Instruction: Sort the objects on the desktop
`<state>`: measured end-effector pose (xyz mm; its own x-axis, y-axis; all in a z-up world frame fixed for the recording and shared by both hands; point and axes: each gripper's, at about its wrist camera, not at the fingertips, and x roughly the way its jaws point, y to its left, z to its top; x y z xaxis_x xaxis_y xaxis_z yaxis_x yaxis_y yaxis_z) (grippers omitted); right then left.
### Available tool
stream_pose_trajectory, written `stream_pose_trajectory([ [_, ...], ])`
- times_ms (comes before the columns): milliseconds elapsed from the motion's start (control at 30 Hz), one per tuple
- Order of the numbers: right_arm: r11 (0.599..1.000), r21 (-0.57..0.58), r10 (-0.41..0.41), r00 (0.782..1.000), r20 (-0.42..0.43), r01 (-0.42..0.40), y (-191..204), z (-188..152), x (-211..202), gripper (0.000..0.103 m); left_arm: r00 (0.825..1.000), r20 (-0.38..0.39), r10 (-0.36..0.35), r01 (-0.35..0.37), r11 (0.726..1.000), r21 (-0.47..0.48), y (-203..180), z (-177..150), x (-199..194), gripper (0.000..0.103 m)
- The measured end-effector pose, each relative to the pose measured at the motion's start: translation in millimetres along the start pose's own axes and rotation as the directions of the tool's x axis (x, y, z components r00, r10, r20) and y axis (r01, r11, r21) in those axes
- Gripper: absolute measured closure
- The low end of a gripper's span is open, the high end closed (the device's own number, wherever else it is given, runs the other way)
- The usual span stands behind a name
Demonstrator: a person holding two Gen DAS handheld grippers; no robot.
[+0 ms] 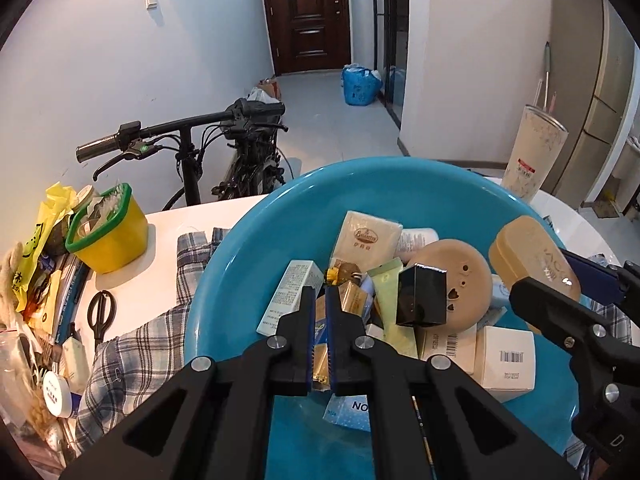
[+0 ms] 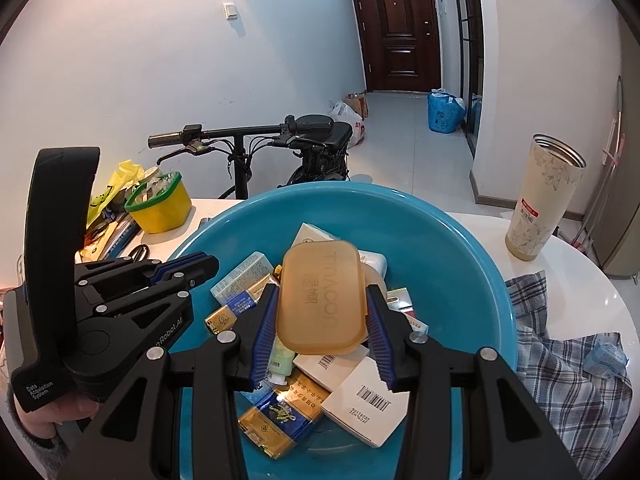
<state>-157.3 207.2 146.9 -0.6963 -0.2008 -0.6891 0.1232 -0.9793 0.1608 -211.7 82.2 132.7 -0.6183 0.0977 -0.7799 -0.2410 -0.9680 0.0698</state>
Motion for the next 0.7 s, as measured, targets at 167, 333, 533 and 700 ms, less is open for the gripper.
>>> stream_pose_trajectory([
  [167, 1.0, 0.0, -0.002, 1.0, -0.001, 0.002, -0.1, 0.0, 0.0, 0.062, 1.0, 0.005, -0.011, 0.011, 1.0, -0.015, 3.2, 0.8, -0.3, 0.097],
  [333, 1.0, -0.005, -0.009, 1.0, 0.003, 0.009, 0.1, 0.0, -1.3, 0.062, 0.999, 0.016, -0.042, 0.043, 0.999, -0.03, 5.2, -0.1, -3.2, 0.047],
  [533, 1.0, -0.01, -0.009, 1.0, 0.008, 0.009, 0.2, 0.3, -3.4, 0.062, 0.991, 0.133, -0.01, 0.012, 1.0, -0.015, 5.7, 2.4, -26.9, 0.018],
  [700, 1.0, -0.008, -0.012, 1.0, 0.009, 0.012, -0.5, 0.0, -3.9, 0.062, 0.992, 0.13, -0.009, 0.014, 0.999, -0.035, 13.6, 5.1, -28.5, 0.018],
])
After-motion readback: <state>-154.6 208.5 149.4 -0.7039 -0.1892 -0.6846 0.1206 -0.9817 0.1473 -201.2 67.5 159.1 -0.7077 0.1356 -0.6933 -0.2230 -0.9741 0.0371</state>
